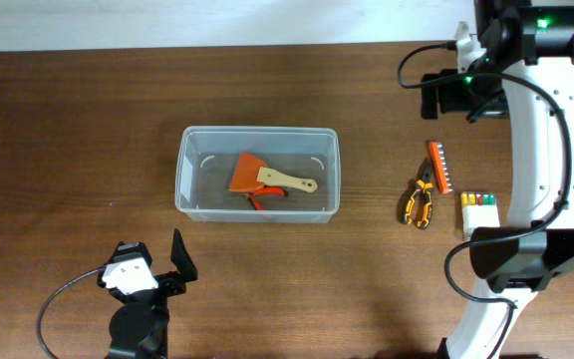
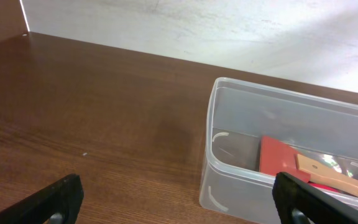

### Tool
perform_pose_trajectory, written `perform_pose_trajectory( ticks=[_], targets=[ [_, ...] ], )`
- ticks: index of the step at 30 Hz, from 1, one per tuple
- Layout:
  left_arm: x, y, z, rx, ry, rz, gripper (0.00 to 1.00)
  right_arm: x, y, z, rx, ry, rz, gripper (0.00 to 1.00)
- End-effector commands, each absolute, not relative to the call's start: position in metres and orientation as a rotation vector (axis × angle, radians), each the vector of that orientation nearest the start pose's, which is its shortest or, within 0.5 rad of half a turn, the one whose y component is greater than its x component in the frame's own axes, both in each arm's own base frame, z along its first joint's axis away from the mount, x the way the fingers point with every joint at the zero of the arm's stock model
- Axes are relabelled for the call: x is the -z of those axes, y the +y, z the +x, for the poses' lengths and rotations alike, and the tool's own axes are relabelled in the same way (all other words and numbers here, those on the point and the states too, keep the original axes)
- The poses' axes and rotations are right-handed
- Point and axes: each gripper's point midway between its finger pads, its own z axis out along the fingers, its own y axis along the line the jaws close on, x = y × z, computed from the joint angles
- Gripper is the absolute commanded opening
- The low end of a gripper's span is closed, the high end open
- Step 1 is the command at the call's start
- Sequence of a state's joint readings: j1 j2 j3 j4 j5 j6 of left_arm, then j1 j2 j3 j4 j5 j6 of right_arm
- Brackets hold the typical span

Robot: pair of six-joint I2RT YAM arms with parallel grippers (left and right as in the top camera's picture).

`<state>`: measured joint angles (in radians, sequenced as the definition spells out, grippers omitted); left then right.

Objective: Pack container
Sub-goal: 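Move the right gripper back over the orange needle-nose pliers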

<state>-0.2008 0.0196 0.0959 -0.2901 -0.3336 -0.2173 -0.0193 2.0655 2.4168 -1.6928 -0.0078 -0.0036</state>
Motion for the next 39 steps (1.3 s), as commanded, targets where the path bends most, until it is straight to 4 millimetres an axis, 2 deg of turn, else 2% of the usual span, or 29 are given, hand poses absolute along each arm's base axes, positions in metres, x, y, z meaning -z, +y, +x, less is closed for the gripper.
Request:
perform_pose_trajectory(
  ticks=[1,5,8,12,15,22,25,28,39],
  targets=[
    [-0.147,0.01,0.233,-0.001,1.754,-0.244,0.99,-0.249,-0.012,0.405,0.027,2.918,0.048,0.99],
    [-0.147,0.01,0.233,-0.001,1.754,-0.244,0.99,-0.249,-0.012,0.39,0.037,2.94,0.049,0.99],
    [-0.147,0.01,0.233,-0.001,1.754,-0.244,0.99,-0.243,-0.013,0.371,0.05,2.986,0.06,0.99],
    [-0.147,0.01,0.233,-0.001,1.754,-0.244,0.99,-0.219,-0.019,0.337,0.107,3.094,0.091,0.99],
    [-0.147,0.01,0.233,-0.001,1.754,-0.244,0.99,-0.197,-0.018,0.325,0.106,3.114,0.1,0.99],
    [-0.147,0.01,0.233,-0.001,1.754,-0.244,0.99,-0.144,-0.018,0.329,0.093,3.01,0.124,0.99],
    [-0.147,0.01,0.233,-0.001,1.754,-0.244,0.99,-0.128,-0.018,0.332,0.093,3.006,0.123,0.99],
    [-0.147,0.01,0.233,-0.001,1.754,-0.244,0.99,-0.123,-0.018,0.337,0.092,2.985,0.124,0.99],
    [-0.147,0.01,0.233,-0.001,1.754,-0.244,0.99,-0.129,-0.022,0.373,0.112,2.84,0.129,0.99]
  ],
)
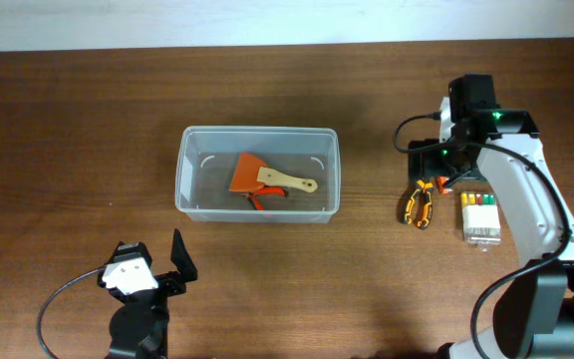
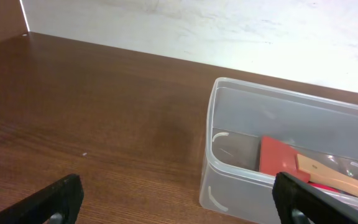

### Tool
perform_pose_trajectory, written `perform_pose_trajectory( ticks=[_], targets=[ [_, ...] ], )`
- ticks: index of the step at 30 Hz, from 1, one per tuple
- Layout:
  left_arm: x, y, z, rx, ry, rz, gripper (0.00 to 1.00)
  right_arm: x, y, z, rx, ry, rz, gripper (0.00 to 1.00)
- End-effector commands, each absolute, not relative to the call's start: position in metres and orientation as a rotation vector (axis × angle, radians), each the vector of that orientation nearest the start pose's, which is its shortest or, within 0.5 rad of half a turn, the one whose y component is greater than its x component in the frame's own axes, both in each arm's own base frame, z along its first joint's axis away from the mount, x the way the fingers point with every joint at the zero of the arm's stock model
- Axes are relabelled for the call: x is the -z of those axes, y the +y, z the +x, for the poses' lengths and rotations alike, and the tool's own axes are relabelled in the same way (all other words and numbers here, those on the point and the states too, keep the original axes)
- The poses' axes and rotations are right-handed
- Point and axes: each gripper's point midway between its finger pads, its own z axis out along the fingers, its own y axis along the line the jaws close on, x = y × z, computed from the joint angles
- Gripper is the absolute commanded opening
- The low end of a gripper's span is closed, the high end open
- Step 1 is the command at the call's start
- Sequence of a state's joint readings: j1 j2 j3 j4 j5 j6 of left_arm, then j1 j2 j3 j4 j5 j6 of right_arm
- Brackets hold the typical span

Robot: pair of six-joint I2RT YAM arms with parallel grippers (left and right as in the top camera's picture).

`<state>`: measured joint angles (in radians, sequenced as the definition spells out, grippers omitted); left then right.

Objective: Pack container
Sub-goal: 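Move the right gripper back over the orange needle-nose pliers, then lower the right gripper and grasp the needle-nose pliers handles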

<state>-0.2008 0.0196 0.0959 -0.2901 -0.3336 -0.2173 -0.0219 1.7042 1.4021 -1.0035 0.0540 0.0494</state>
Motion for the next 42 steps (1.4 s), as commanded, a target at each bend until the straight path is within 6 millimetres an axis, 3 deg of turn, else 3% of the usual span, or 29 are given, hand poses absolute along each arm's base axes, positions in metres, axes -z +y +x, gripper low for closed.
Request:
perform_pose_trajectory(
  ticks=[1,6,11,15,19,23,30,32,42],
  targets=[
    [-0.147,0.01,0.233,-0.001,1.754,-0.244,0.99,-0.129,-0.024,0.374,0.128,2.834,0.131,0.99],
    [-0.147,0.01,0.233,-0.001,1.754,-0.244,0.99,-0.121,-0.041,0.38,0.27,2.831,0.144,0.99],
    [-0.147,0.009,0.233,-0.001,1.754,-0.244,0.99,-0.101,-0.044,0.386,0.296,2.875,0.008,0.99],
    [-0.147,0.01,0.233,-0.001,1.754,-0.244,0.99,-0.08,-0.047,0.386,0.293,2.929,-0.009,0.98],
    [-0.147,0.01,0.233,-0.001,1.754,-0.244,0.99,-0.061,-0.036,0.383,0.192,2.987,-0.012,0.99],
    [-0.147,0.01,0.233,-0.001,1.754,-0.244,0.99,-0.051,-0.031,0.38,0.136,3.009,0.19,1.0],
    [-0.147,0.01,0.233,-0.001,1.754,-0.244,0.99,-0.048,-0.011,0.377,-0.053,3.009,0.419,0.79],
    [-0.147,0.01,0.233,-0.001,1.754,-0.244,0.99,-0.048,-0.01,0.375,-0.059,3.013,0.485,0.78],
    [-0.147,0.01,0.233,-0.001,1.754,-0.244,0.99,-0.045,-0.004,0.36,-0.096,3.069,0.554,0.78]
  ],
)
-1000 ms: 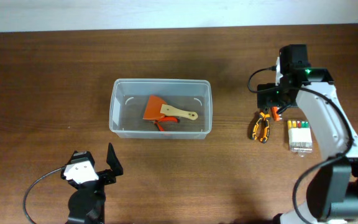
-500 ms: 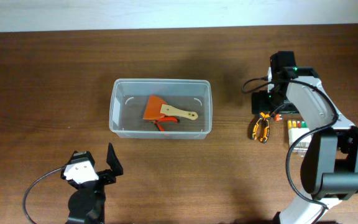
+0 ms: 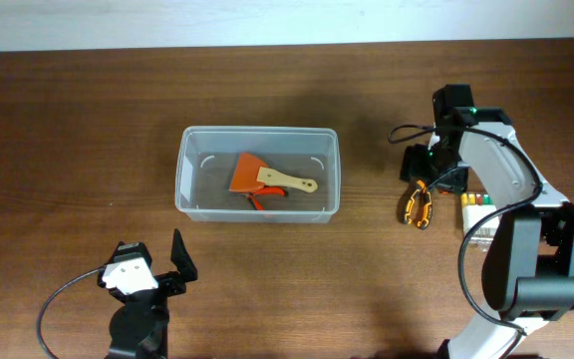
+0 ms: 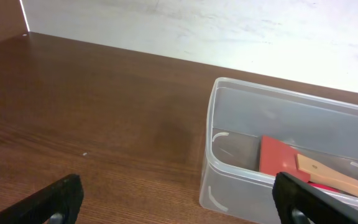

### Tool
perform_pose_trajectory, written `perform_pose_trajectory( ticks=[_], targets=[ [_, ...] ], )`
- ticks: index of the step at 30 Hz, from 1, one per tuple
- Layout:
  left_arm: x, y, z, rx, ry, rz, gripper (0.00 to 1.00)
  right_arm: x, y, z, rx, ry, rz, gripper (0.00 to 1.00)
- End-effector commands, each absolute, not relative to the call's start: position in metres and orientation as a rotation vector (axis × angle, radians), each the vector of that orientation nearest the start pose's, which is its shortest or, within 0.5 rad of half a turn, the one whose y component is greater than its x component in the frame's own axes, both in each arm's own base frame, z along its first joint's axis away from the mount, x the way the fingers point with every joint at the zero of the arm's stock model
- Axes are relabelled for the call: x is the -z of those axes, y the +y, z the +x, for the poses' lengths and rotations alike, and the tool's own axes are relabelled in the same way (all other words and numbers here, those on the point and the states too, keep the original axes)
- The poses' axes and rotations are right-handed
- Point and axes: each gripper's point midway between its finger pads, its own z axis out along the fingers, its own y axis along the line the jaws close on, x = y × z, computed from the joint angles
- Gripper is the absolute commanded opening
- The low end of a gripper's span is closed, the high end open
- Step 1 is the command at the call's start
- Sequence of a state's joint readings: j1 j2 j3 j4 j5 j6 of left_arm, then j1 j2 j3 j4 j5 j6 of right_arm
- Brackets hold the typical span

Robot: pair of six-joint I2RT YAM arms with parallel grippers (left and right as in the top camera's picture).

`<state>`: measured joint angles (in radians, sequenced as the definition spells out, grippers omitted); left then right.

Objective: Pack container
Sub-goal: 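Lower the right gripper and grasp the needle-nose pliers handles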

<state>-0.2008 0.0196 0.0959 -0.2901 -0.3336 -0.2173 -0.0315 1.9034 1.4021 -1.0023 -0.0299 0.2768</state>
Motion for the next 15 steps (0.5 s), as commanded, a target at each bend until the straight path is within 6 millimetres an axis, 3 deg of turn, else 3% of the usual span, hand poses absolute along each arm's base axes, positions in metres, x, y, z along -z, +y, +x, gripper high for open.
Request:
perform_pose_trajectory(
  ticks=[1,7,15],
  targets=[
    [-0.147,0.01,0.233,-0.001,1.754,-0.244,0.99,-0.045,-0.004,0.358,-0.095,3.072,0.587,0.78],
    [-0.147,0.01,0.233,-0.001,1.754,-0.244,0.99,-0.039,0.003,0.347,-0.133,3.107,0.621,0.69],
    [-0.147,0.01,0.233,-0.001,1.754,-0.244,0.99,-0.011,0.021,0.33,-0.137,3.135,0.623,0.7]
  ],
)
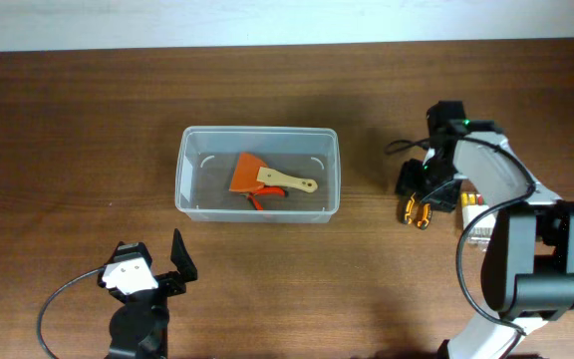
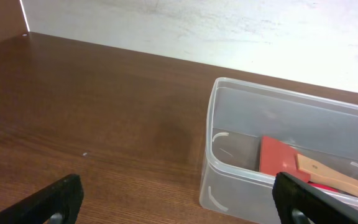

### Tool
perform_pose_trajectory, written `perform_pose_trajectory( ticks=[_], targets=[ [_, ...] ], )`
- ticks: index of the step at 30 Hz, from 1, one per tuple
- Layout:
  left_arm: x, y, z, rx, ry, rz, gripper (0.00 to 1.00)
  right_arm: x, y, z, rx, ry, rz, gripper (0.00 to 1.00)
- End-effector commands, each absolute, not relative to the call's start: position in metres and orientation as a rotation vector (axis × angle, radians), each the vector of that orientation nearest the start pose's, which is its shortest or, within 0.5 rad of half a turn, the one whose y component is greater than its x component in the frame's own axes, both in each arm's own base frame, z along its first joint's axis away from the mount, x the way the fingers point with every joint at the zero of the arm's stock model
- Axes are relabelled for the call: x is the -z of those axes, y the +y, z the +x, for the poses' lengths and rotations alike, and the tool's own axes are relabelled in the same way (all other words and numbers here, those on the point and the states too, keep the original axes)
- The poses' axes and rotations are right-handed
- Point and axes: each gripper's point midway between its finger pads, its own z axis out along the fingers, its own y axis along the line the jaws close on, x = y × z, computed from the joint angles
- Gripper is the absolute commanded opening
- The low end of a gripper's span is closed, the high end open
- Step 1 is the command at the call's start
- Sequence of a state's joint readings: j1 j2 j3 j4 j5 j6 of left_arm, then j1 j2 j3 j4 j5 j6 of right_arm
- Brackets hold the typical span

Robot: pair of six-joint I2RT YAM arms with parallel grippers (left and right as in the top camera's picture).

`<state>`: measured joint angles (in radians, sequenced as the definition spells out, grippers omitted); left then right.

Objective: Pack container
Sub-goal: 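Lower the right gripper and grasp the needle-nose pliers handles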

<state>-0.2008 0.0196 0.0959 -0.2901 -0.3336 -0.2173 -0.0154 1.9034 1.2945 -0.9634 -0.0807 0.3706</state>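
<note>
A clear plastic container (image 1: 182, 170) stands mid-table and holds an orange scraper (image 1: 247, 175) with a wooden handle. The left wrist view shows the container's wall (image 2: 211, 155) and the scraper (image 2: 277, 158) ahead to the right. Orange-handled pliers (image 1: 414, 211) lie on the table to the container's right. My right gripper (image 1: 410, 181) is low over the pliers' head; how its jaws stand is hidden. My left gripper (image 1: 150, 261) rests open near the front left, its fingers (image 2: 58, 199) wide apart over bare table.
A white box (image 1: 478, 221) with small coloured pieces lies right of the pliers, partly under my right arm. A white wall runs along the table's far edge (image 2: 166, 56).
My right gripper has shifted a little to the left and toward the front, now closer over the pliers. The left arm and the container have not moved.
My right arm was raised at the back right, with an orange strip, the pliers and the white box all in view. Then it was down over the strip, hiding it. Later it stood just behind the pliers, and now it is over their head.
</note>
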Motion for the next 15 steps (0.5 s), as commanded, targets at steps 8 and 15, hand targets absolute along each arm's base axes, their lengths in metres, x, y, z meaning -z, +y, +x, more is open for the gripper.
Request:
perform_pose_trajectory(
  ticks=[8,15],
  targets=[
    [-0.1465,0.0096,0.2332,-0.001,1.754,-0.244,0.99,0.0011,0.0306,0.3364,-0.156,3.089,0.586,0.7],
    [-0.1467,0.0096,0.2332,-0.001,1.754,-0.244,0.99,0.0012,0.0296,0.3365,-0.15,3.071,0.683,0.65]
  ],
)
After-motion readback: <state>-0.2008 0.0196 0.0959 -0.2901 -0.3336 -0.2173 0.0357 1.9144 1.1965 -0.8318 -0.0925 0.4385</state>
